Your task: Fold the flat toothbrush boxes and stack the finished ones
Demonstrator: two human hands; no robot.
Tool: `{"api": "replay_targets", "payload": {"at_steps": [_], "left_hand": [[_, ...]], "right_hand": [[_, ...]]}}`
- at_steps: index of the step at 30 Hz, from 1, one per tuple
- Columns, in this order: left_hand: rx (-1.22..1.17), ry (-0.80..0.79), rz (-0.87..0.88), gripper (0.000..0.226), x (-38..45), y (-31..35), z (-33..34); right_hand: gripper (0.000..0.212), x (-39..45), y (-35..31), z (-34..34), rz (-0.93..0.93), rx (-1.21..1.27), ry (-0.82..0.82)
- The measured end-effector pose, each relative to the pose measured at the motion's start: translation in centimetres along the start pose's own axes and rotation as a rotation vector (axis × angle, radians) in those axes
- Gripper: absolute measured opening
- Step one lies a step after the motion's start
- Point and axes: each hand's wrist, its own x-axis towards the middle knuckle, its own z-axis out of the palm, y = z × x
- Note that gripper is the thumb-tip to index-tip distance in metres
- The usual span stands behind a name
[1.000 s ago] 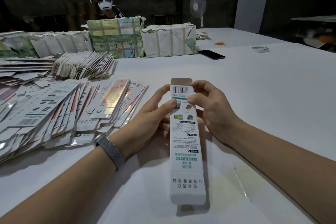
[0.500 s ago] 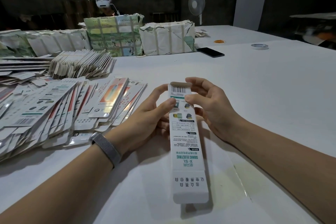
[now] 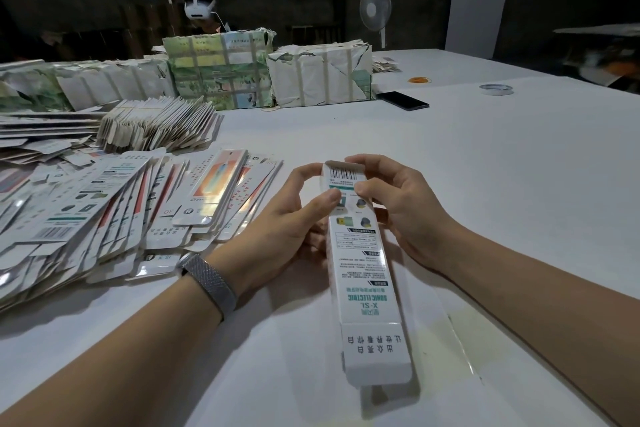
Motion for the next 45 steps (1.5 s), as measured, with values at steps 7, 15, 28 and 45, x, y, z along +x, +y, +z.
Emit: {"api": "replay_targets", "payload": {"at_steps": [7,15,28,45], "left_hand": [[0.144,-0.042,-0.027,0.052,-0.1,0.8,0.5],[0.204,-0.079,-0.053,0.048,-0.2,0.9,0.2],[0.166,-0.092,-0.063,0.035,-0.3,1.2,0.2],[0.093,-0.099,-0.163,0.047,-0.4,1.6,-0.3]], "right_hand": [[0.018,0.6,-0.2,0.1,0.062,-0.014,0.119],[0.015,0.5,-0.3,0.2,0.117,-0.078,0.085],[0.02,0.2,-0.6,0.2,0.118,-0.065,0.05],[0.02,0.1,-0.7,0.3,0.124,-0.075,0.071]]}}
